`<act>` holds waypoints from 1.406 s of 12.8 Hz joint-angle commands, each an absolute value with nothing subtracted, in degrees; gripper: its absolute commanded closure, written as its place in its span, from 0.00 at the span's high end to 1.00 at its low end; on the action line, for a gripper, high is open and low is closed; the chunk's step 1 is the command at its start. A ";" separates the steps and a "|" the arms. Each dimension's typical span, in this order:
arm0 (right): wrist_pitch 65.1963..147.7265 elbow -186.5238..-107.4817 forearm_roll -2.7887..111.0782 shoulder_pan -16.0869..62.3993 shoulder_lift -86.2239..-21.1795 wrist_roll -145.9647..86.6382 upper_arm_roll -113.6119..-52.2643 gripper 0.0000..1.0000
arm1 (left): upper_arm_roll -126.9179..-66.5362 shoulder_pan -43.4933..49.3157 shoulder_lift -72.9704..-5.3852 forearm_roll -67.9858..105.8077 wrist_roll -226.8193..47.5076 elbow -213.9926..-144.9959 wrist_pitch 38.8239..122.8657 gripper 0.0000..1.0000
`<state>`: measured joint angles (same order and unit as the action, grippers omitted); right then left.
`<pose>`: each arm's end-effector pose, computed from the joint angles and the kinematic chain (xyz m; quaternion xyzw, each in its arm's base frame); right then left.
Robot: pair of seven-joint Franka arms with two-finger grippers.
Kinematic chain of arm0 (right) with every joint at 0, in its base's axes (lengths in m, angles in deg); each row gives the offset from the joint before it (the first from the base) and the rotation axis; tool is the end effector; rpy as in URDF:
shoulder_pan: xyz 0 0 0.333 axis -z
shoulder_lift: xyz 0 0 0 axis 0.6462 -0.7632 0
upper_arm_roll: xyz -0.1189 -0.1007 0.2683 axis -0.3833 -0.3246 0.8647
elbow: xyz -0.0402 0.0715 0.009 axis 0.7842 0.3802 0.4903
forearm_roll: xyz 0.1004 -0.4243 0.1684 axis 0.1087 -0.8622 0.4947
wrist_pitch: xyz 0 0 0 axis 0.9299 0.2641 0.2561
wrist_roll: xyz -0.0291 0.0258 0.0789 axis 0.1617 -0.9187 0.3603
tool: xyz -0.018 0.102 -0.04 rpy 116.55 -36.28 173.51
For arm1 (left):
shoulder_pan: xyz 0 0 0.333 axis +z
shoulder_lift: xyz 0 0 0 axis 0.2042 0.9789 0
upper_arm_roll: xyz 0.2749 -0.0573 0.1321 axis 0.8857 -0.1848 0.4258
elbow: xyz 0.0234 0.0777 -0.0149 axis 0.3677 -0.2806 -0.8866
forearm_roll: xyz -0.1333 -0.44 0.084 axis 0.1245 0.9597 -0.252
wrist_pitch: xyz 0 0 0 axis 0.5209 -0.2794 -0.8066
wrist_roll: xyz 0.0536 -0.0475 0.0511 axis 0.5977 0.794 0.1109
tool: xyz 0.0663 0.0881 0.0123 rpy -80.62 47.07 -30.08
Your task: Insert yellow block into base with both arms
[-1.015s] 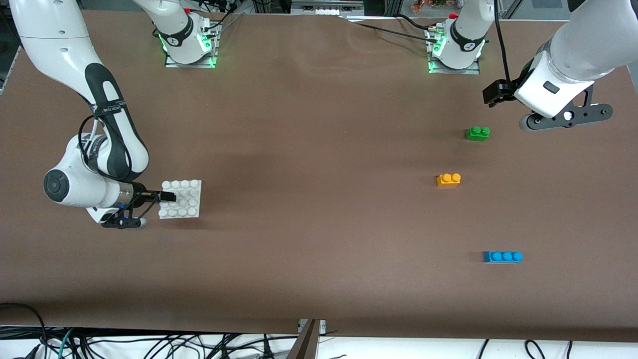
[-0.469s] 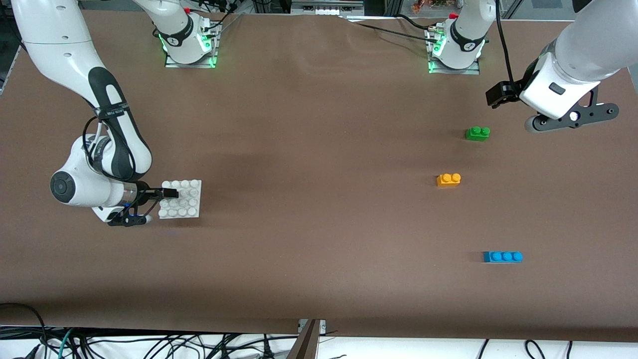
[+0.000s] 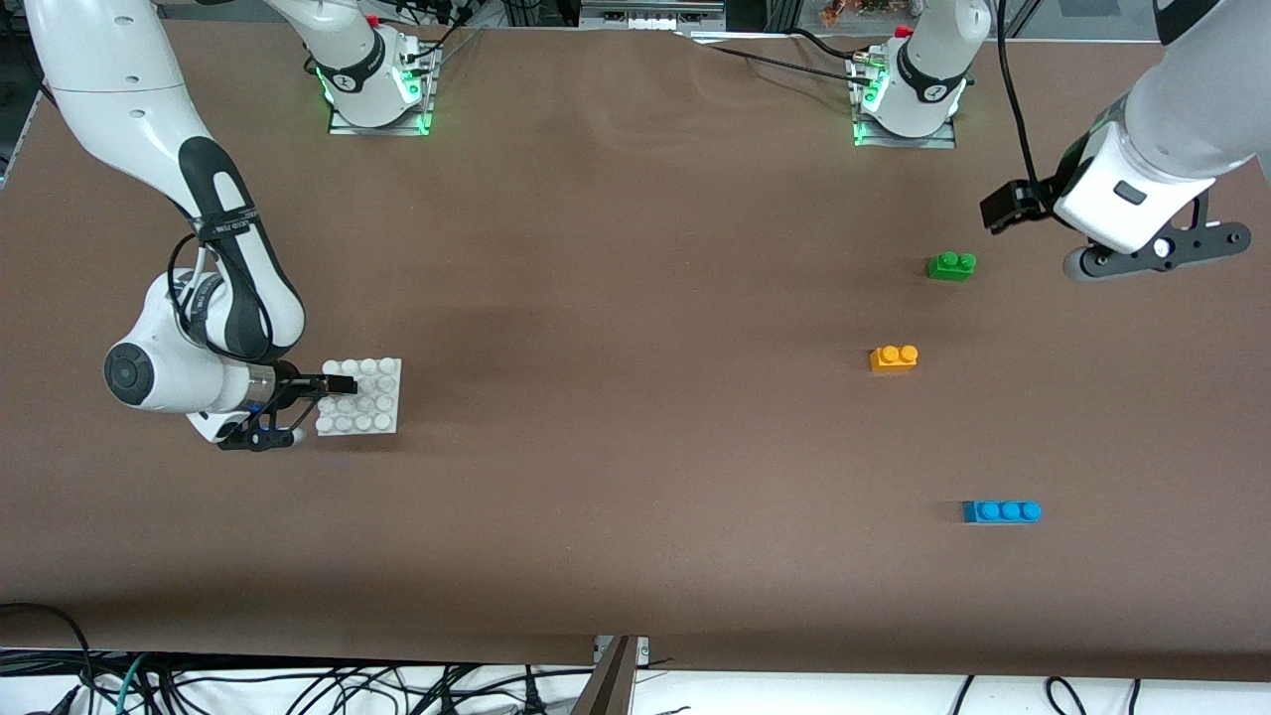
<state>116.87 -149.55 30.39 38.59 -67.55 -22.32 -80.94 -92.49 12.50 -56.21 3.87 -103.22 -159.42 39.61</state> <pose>0.6814 -0.0121 0.1113 -0.9915 -0.0186 0.1015 0.0794 0.6343 -0.1240 0.6013 -0.9917 -0.0653 0.0915 0.0630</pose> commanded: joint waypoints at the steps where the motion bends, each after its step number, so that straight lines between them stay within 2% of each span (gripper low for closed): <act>1: 117.05 -148.79 31.63 39.02 -68.21 -20.81 -80.65 0.93 | -89.31 12.75 -65.83 5.96 -95.79 -173.00 49.00 1.00; 3: 117.05 -148.79 31.63 38.94 -68.38 -20.81 -80.65 0.77 | -88.07 12.49 -65.77 6.75 -95.25 -174.00 51.12 1.00; 6: 116.96 -148.79 31.63 38.76 -68.56 -21.16 -80.65 0.64 | -86.14 12.23 -66.47 10.44 -93.93 -175.23 52.10 1.00; 12: 117.14 -148.79 31.97 37.09 -68.82 -21.78 -80.57 0.64 | -80.61 8.63 -66.29 12.82 -90.24 -176.55 55.96 1.00; 18: 117.05 -147.83 32.94 34.81 -69.61 -24.66 -79.96 0.64 | -80.95 8.71 -65.94 12.47 -90.24 -174.79 54.82 1.00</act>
